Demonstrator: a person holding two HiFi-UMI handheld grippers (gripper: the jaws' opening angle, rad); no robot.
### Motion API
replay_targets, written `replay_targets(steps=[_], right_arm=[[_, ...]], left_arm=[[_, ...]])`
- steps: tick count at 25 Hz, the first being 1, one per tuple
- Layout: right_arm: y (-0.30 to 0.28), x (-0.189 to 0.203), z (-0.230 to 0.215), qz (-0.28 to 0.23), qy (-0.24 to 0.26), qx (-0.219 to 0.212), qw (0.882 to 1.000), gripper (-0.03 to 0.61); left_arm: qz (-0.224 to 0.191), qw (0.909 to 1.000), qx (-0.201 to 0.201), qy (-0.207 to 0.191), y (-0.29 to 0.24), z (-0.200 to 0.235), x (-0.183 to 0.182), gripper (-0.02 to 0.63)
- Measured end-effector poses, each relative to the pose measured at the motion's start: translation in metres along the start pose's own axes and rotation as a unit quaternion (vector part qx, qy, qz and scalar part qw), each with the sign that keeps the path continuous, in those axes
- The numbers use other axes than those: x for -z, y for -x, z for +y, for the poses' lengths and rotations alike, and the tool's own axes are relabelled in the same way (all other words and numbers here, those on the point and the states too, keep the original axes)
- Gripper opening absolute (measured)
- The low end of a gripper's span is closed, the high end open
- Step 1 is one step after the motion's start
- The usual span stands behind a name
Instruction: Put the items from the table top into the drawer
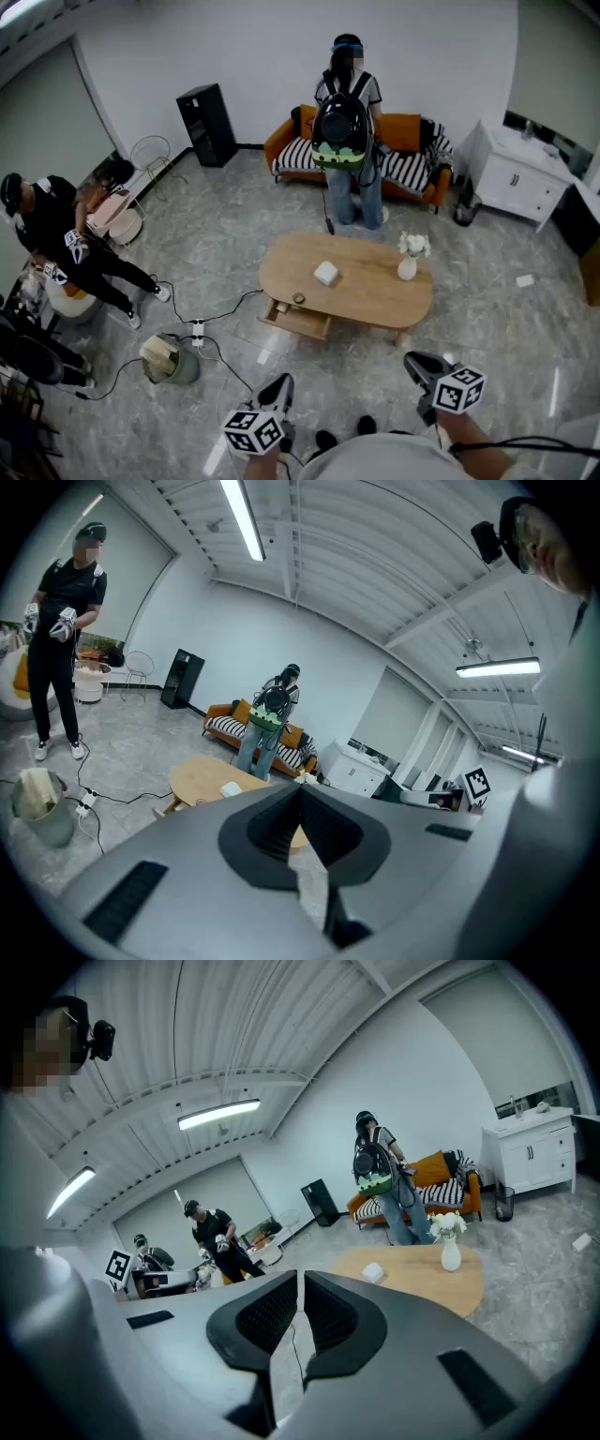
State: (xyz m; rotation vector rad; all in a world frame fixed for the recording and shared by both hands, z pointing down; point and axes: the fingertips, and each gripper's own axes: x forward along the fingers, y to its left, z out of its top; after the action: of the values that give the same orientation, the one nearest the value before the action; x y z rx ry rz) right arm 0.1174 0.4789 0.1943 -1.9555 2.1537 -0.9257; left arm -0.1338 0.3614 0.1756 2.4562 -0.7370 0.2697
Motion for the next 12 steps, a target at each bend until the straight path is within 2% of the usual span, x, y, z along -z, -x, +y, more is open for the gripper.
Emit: replay_targets(steps=[12], right_arm=[[0.0074,0.0009,-0.0090,0.005,-0.004,-0.004,1.000,0.049]], left_arm=[[0.001,0.9999,-0.012,0.006,0.0043,-0.0041,0.0110,0.000]])
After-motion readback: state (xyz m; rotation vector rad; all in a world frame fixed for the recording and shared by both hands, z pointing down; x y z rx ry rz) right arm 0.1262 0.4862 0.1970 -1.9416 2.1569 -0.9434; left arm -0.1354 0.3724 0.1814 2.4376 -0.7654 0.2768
